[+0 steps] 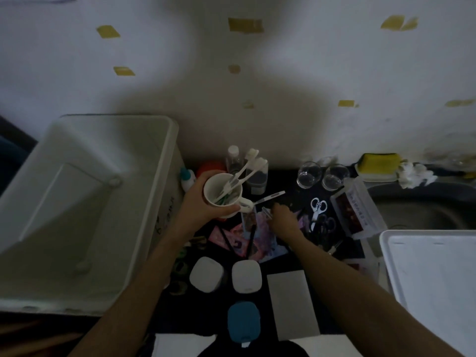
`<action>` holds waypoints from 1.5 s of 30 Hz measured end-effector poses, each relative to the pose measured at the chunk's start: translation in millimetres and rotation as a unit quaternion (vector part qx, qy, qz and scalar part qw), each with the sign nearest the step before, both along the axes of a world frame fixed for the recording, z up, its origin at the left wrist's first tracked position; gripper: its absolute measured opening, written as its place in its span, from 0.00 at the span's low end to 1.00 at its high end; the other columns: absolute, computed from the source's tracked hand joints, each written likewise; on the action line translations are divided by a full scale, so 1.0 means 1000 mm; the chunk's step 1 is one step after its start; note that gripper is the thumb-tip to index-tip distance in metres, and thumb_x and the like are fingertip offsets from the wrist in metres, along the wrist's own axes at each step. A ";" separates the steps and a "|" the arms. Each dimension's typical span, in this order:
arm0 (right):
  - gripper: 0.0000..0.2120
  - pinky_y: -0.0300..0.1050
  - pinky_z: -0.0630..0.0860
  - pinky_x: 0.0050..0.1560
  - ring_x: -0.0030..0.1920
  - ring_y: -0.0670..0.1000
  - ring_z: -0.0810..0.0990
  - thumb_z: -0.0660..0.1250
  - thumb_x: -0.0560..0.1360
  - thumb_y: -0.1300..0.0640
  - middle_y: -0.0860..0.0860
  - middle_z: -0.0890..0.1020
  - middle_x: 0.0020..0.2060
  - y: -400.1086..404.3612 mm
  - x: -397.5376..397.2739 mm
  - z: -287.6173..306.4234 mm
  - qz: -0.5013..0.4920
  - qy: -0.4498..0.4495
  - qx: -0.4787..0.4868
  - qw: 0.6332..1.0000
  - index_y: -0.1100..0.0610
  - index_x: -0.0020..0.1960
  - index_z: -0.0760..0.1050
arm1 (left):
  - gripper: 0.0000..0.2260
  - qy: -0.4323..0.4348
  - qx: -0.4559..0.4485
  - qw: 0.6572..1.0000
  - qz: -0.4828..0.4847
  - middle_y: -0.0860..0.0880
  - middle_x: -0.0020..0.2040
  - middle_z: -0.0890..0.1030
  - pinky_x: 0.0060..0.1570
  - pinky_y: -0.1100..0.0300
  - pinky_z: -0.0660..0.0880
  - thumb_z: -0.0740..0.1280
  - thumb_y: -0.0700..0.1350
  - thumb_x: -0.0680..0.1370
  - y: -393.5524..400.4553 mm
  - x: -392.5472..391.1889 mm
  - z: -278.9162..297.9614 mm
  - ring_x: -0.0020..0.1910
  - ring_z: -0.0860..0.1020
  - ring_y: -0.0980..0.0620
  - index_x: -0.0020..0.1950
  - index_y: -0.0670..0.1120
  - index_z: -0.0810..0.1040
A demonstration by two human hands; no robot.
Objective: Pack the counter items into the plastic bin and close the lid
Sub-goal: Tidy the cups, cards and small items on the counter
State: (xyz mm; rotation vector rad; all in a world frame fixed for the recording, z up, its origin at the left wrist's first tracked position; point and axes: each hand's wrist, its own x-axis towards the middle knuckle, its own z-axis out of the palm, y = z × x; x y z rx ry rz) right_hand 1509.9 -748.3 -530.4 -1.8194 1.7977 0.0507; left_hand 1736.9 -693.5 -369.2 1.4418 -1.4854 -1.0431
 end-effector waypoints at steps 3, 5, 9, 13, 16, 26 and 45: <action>0.11 0.52 0.75 0.53 0.56 0.62 0.79 0.61 0.78 0.59 0.61 0.77 0.56 -0.003 0.000 -0.007 0.003 0.017 -0.011 1.000 0.63 0.58 0.70 | 0.32 -0.002 0.004 1.000 0.001 0.55 0.62 0.77 0.60 0.55 0.77 0.82 0.46 0.65 0.001 0.002 0.002 0.62 0.77 0.55 0.65 0.51 0.73; 0.12 0.52 0.75 0.52 0.56 0.63 0.79 0.62 0.77 0.58 0.62 0.77 0.55 -0.006 -0.001 -0.010 -0.007 0.012 -0.001 1.000 0.63 0.58 0.70 | 0.32 -0.003 0.000 1.000 0.000 0.56 0.62 0.77 0.60 0.54 0.77 0.81 0.46 0.65 0.001 0.003 0.004 0.62 0.77 0.55 0.65 0.51 0.73; 0.12 0.47 0.76 0.41 0.42 0.58 0.82 0.65 0.74 0.50 0.60 0.82 0.43 -0.018 -0.010 -0.033 -0.057 -0.033 0.043 0.997 0.59 0.39 0.72 | 0.32 -0.003 -0.006 1.000 0.000 0.56 0.62 0.77 0.61 0.54 0.77 0.81 0.44 0.65 0.002 0.002 0.007 0.62 0.77 0.54 0.65 0.50 0.73; 0.17 0.47 0.79 0.46 0.46 0.58 0.84 0.71 0.72 0.48 0.61 0.84 0.43 -0.025 -0.015 -0.007 -0.083 -0.088 0.067 0.990 0.63 0.43 0.82 | 0.32 0.000 -0.006 1.000 -0.004 0.55 0.62 0.77 0.61 0.54 0.77 0.81 0.44 0.65 -0.001 0.000 0.010 0.62 0.76 0.55 0.65 0.50 0.72; 0.13 0.47 0.78 0.55 0.53 0.58 0.83 0.72 0.73 0.52 0.59 0.85 0.48 -0.030 -0.020 0.032 -0.099 -0.131 0.039 0.986 0.61 0.50 0.84 | 0.32 0.000 -0.008 1.000 -0.008 0.54 0.63 0.77 0.61 0.52 0.77 0.81 0.45 0.65 -0.002 0.000 0.012 0.63 0.76 0.55 0.66 0.50 0.72; 0.14 0.48 0.79 0.54 0.46 0.53 0.84 0.72 0.75 0.51 0.59 0.86 0.45 -0.044 -0.017 0.036 -0.276 -0.273 -0.014 0.922 0.61 0.53 0.84 | 0.32 0.020 -0.004 1.000 -0.005 0.55 0.62 0.77 0.60 0.53 0.78 0.81 0.43 0.65 -0.009 -0.003 0.017 0.62 0.77 0.57 0.66 0.49 0.72; 0.20 0.51 0.76 0.54 0.57 0.61 0.79 0.65 0.77 0.52 0.60 0.78 0.59 -0.065 0.041 -0.005 -0.413 -0.175 0.072 0.891 0.62 0.65 0.73 | 0.31 0.023 -0.002 1.000 -0.013 0.54 0.63 0.76 0.61 0.55 0.76 0.80 0.42 0.67 -0.015 0.011 0.023 0.63 0.76 0.55 0.67 0.48 0.71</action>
